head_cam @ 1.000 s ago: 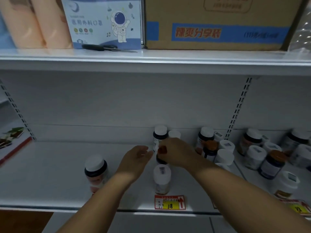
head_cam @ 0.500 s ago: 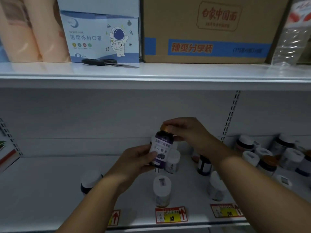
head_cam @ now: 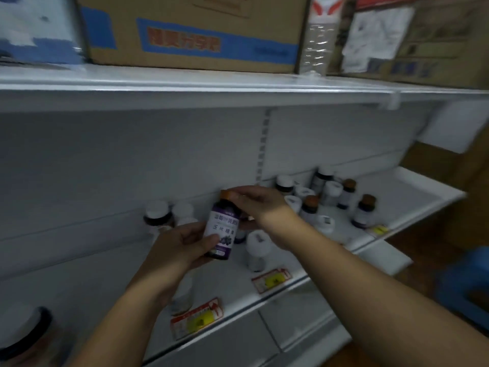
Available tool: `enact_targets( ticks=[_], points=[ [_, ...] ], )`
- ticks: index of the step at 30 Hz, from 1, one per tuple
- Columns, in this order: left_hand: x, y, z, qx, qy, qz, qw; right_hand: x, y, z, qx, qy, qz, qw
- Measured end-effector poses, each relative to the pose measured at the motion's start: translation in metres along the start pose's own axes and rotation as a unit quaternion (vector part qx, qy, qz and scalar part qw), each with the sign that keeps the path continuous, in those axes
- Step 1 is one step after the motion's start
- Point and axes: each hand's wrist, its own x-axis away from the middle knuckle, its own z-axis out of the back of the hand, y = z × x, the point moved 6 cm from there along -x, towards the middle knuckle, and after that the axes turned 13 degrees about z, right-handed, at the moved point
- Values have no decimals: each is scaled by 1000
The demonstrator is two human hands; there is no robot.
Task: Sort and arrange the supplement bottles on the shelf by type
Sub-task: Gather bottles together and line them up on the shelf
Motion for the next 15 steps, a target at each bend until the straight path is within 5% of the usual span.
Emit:
enact_targets(
  ticks=[15],
  points=[
    [-75, -12, -260, -104, -42, -1, 994, 61, 3, 260, -39, 119, 19, 992]
  ],
)
